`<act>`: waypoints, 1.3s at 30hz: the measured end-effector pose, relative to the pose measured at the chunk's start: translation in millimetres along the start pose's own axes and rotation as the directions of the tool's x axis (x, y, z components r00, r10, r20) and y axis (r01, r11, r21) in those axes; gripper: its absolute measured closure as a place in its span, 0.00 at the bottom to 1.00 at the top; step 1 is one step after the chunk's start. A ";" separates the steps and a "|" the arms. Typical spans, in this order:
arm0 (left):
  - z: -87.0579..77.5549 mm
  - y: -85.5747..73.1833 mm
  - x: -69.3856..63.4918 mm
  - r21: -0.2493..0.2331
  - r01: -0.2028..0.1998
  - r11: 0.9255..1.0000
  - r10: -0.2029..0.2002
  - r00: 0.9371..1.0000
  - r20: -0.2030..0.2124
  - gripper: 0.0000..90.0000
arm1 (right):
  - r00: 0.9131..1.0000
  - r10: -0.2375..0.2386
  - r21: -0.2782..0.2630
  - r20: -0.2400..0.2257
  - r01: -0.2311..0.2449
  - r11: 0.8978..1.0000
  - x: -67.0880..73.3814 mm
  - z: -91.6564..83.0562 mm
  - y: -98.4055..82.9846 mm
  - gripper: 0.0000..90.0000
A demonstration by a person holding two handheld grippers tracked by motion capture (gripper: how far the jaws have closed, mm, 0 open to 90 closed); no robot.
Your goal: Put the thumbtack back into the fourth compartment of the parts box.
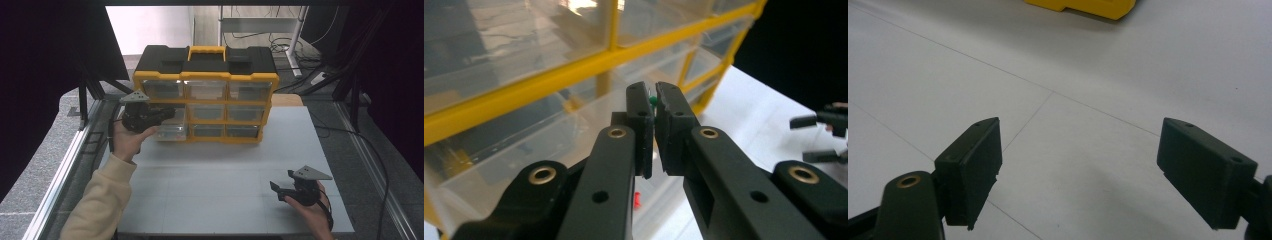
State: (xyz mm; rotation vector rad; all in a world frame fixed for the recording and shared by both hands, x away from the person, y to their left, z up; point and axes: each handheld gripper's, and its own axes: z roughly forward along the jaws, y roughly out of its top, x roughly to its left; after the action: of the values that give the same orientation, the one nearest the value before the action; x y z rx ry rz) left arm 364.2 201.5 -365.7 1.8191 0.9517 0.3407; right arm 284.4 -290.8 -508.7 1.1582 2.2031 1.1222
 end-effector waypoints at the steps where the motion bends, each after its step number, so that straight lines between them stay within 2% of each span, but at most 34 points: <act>1: -0.3 -0.1 0.7 -0.002 0.004 1.000 -0.004 1.000 -0.010 0.94 | 1.000 -0.003 0.003 0.003 0.003 1.000 0.2 0.7 0.4 0.20; 3: -2.0 -1.1 -1.6 -0.012 -0.012 1.000 0.011 0.999 -0.045 0.92 | 1.000 -0.007 0.005 0.000 0.007 1.000 1.8 2.0 1.6 0.20; 4: -4.0 -1.8 -3.9 -0.027 -0.021 0.999 0.020 0.999 -0.043 0.82 | 1.000 -0.012 0.003 -0.006 0.012 1.000 2.8 2.8 2.2 0.20; 6: -8.6 -2.5 -9.1 -0.026 -0.030 0.999 0.029 0.999 -0.038 0.59 | 1.000 -0.023 0.004 -0.009 0.023 1.000 5.1 3.6 3.2 0.20; 7: -11.8 -3.6 -11.6 -0.035 -0.034 0.999 0.032 0.998 -0.046 0.54 | 1.000 -0.028 0.006 -0.005 0.028 1.000 5.9 3.8 3.5 0.20; 9: -18.3 -5.5 -14.8 -0.045 -0.031 0.998 0.030 0.999 -0.031 0.44 | 1.000 -0.029 0.002 -0.009 0.029 1.000 6.8 4.0 4.2 0.20; 11: -24.7 -8.2 -17.7 -0.053 -0.028 0.998 0.027 1.000 -0.008 0.39 | 1.000 -0.028 0.002 -0.010 0.028 1.000 7.3 3.9 4.7 0.20; 15: -33.2 -17.5 -27.2 -0.052 -0.039 0.998 0.042 0.998 0.049 0.37 | 0.999 -0.033 0.004 -0.002 0.033 0.999 7.4 3.1 4.2 0.20; 20: -38.3 -34.9 -44.0 -0.039 -0.071 0.997 0.075 0.994 0.084 0.36 | 1.000 -0.029 0.003 -0.001 0.029 1.000 7.4 2.3 3.6 0.20; 24: -42.3 -56.4 -56.3 -0.035 -0.077 0.996 0.080 0.992 0.096 0.36 | 0.999 -0.035 0.003 0.007 0.035 0.999 8.2 1.5 4.1 0.20; 29: -41.3 -88.7 -65.6 -0.005 -0.094 0.996 0.094 0.994 0.052 0.36 | 0.999 -0.032 -0.005 0.001 0.032 0.999 8.9 2.2 5.1 0.20; 31: -38.9 -102.1 -66.6 -0.002 -0.077 0.997 0.077 0.996 0.054 0.36 | 0.999 -0.035 -0.009 -0.001 0.035 0.999 9.0 2.3 6.0 0.20; 35: -31.7 -126.5 -66.4 0.050 -0.056 0.997 0.053 0.996 0.066 0.35 | 0.999 -0.038 -0.013 -0.002 0.038 0.999 9.6 3.7 7.7 0.20; 39: -27.4 -153.3 -61.5 0.076 -0.023 0.997 0.019 0.999 0.044 0.34 | 0.999 -0.046 -0.011 -0.016 0.046 0.999 9.4 6.4 8.2 0.20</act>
State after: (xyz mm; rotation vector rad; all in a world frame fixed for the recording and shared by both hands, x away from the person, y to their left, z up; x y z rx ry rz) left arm 238.2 201.1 -476.0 1.9001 0.9269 0.2797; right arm 287.2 -277.4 -505.8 1.0917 2.2215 1.1266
